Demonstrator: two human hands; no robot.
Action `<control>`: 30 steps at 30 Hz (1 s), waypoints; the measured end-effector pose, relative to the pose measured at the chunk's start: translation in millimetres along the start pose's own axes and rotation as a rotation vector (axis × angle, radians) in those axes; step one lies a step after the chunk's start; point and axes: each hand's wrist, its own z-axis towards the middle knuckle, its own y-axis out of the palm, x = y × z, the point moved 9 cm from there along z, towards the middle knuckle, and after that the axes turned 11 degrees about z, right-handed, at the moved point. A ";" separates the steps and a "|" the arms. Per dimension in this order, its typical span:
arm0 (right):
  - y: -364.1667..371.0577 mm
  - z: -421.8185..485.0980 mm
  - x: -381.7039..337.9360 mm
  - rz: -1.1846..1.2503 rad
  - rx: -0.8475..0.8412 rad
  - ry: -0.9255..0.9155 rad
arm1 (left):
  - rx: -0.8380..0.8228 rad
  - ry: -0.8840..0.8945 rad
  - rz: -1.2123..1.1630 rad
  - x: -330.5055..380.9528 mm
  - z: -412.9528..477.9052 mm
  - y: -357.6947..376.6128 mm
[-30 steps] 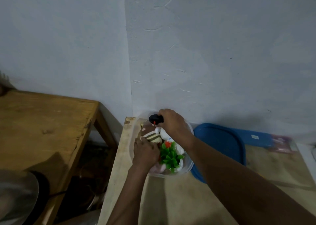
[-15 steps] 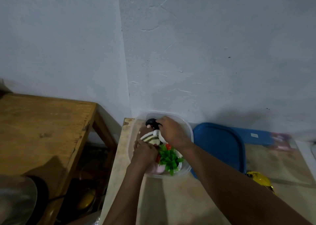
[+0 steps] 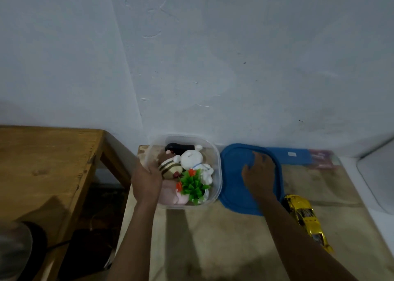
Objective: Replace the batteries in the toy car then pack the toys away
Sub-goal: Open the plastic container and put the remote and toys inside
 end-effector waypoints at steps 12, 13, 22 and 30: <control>-12.9 51.7 94.7 -0.010 -0.245 0.430 | -0.035 -0.046 0.098 -11.7 -2.8 13.5; -16.8 53.9 90.5 0.048 -0.227 0.416 | -0.037 -0.049 0.100 -12.3 -2.3 13.8; -99.2 27.5 -17.2 0.183 0.142 -0.124 | -0.043 -0.034 0.100 -12.1 -3.9 14.1; -194.5 -23.9 -100.9 0.337 0.482 -0.313 | -0.172 -0.024 -0.074 -8.7 1.4 14.4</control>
